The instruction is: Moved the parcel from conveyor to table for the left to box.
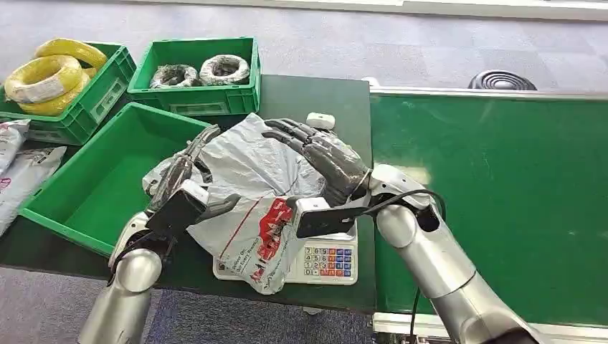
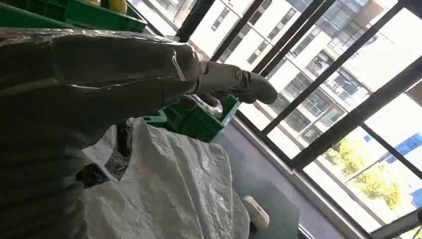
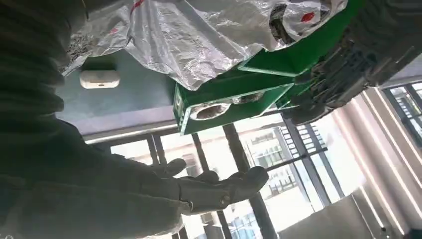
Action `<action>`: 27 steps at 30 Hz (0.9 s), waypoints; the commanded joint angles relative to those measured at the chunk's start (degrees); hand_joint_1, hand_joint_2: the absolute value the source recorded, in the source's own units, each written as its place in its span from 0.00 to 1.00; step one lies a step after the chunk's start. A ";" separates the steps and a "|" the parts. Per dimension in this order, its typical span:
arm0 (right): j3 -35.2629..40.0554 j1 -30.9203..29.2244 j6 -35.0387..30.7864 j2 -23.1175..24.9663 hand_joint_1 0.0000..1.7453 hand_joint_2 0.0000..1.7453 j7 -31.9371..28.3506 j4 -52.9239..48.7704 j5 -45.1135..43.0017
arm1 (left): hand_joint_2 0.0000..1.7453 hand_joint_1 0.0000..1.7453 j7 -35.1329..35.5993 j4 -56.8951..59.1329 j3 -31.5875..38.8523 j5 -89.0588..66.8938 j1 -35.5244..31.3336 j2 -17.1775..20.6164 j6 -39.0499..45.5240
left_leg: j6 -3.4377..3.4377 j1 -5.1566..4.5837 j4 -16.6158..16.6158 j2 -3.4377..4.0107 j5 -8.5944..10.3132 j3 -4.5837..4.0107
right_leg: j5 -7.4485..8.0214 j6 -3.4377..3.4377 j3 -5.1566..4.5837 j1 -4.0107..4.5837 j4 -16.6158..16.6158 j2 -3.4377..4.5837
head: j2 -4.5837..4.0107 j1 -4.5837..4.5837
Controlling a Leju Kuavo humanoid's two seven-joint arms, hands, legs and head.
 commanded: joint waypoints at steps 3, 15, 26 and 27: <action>-0.28 -0.13 0.35 -2.21 0.00 1.00 -0.11 -1.59 0.00 | 1.00 0.00 0.34 7.11 -4.83 0.35 -3.77 3.00 0.20 | 0.01 0.05 -0.05 -0.11 0.05 -0.09 | 0.01 -0.13 -0.07 0.07 -0.03 -0.18 | 0.00 -0.02; -7.82 11.35 -3.51 -9.29 0.00 1.00 -6.23 -8.37 -6.25 | 1.00 0.00 6.91 49.06 -25.57 -14.02 -25.90 -5.57 -4.06 | 0.08 0.07 -0.03 -1.04 0.19 -0.08 | -0.06 -0.07 0.28 0.11 -0.26 -1.13 | 0.00 -0.02; -16.64 14.05 -7.98 -3.51 0.00 1.00 -10.66 -15.39 -13.98 | 1.00 1.00 11.27 70.41 -35.64 -23.62 -31.81 -9.38 -15.68 | 0.07 -0.03 -0.26 -0.36 0.20 0.03 | 0.16 -0.17 0.22 0.02 -0.35 -0.53 | 0.00 -0.02; -17.03 14.32 -7.71 -3.35 0.00 1.00 -10.67 -16.06 -14.44 | 1.00 1.00 11.33 70.35 -35.97 -24.03 -31.70 -9.33 -16.48 | 0.07 -0.06 -0.15 -0.39 0.13 0.09 | 0.08 -0.03 0.32 -0.02 -0.22 -0.51 | 0.00 -0.02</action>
